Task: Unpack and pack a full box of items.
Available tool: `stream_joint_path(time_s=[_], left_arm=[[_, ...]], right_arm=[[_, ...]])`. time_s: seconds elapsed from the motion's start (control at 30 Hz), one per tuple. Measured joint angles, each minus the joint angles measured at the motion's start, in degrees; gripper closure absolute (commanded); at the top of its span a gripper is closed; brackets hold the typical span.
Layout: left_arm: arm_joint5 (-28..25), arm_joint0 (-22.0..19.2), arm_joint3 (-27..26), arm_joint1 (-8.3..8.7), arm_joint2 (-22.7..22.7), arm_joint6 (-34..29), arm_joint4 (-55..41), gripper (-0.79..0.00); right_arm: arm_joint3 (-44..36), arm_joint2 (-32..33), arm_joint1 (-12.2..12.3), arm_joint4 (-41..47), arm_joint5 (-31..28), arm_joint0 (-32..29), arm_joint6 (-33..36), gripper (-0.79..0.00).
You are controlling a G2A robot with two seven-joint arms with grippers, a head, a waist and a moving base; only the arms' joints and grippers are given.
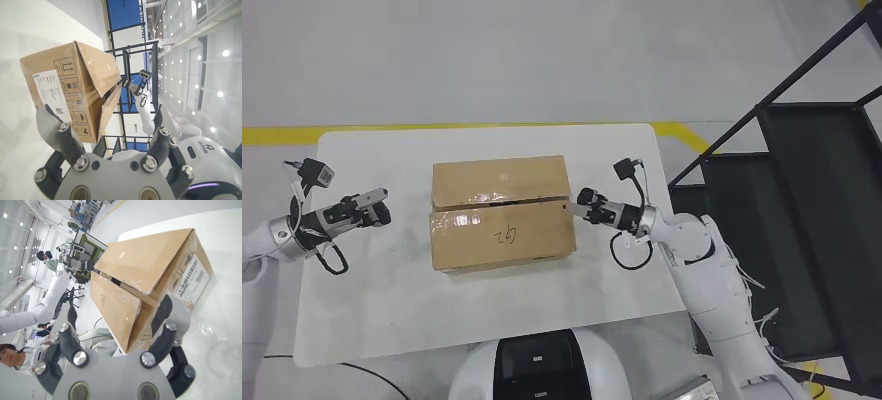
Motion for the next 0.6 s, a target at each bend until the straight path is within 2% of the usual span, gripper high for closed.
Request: stream_joint_path(time_s=[0.27,0.6], left_arm=[[0.0,0.0,0.0,0.00,0.0,0.0,0.0,-0.785],[0.0,0.0,0.0,0.00,0.0,0.0,0.0,-0.785]], right_arm=[[0.5,-2.9,0.3,2.2,-1.2,0.5,1.6,-0.785],[-8.8,-0.5,2.4,14.2,-1.3,-6.1,13.3,-0.785]])
